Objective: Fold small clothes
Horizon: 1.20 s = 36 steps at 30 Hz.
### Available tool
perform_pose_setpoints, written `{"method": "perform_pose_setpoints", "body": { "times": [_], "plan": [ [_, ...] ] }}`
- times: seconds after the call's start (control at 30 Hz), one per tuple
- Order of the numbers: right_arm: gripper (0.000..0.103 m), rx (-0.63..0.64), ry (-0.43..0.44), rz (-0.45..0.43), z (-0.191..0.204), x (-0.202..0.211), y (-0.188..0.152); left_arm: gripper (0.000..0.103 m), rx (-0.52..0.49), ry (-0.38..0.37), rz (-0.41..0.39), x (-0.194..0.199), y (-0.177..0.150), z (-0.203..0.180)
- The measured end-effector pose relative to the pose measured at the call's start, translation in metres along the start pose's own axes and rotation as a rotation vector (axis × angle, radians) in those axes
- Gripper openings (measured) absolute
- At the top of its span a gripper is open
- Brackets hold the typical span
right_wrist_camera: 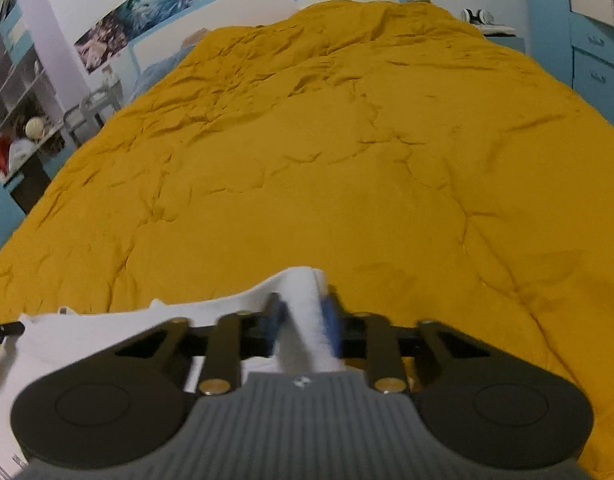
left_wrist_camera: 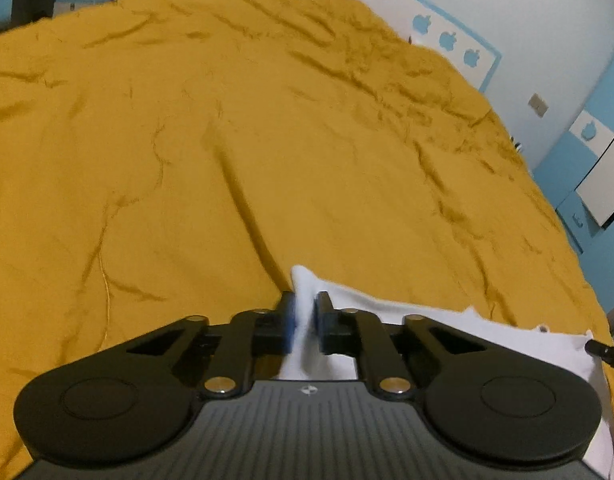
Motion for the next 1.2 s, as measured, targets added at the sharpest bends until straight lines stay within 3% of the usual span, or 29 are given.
{"method": "perform_pose_setpoints", "body": {
  "times": [0.2,0.27,0.47,0.57,0.6,0.63,0.73,0.9,1.2],
  "plan": [
    [0.003,0.027,0.060,-0.140,0.003,0.030,-0.004,0.007,-0.098,0.017,-0.148,0.034,0.001,-0.020],
    [0.003,0.026,0.048,-0.172,0.002,0.037,-0.003,0.007,-0.112,0.042,-0.144,0.029,0.006,-0.022],
    [0.003,0.017,-0.023,-0.096,-0.003,0.006,-0.005,0.008,-0.117,0.107,-0.050,-0.010,0.006,-0.020],
    [0.009,-0.012,-0.039,-0.058,-0.010,-0.003,-0.007,0.020,-0.115,0.162,-0.002,-0.016,0.006,-0.014],
    [0.017,-0.024,-0.049,-0.051,-0.011,-0.003,-0.006,0.025,-0.111,0.176,0.009,-0.014,0.005,-0.012],
    [0.026,-0.036,-0.065,-0.058,-0.013,0.001,-0.006,0.028,-0.107,0.191,0.015,-0.008,0.004,-0.011],
    [0.026,-0.038,-0.090,-0.061,-0.014,0.019,-0.006,0.031,-0.117,0.224,0.004,0.015,0.001,-0.013],
    [0.026,0.036,-0.113,-0.039,0.005,0.061,-0.021,0.031,-0.157,0.196,-0.003,0.061,-0.020,-0.031],
    [0.026,0.274,-0.093,0.011,0.076,0.139,-0.104,0.030,-0.334,0.167,0.001,0.123,-0.101,-0.081]
  ]
}}
Point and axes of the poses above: each gripper's, at about its wrist camera, not at the fingertips, and x roughly against the way its jaws point, z to its left, y to its top, the point moved 5 cm from there along -x, roughly the way its jaws point, and after that the axes turned 14 degrees about z, right-handed, at the moved point
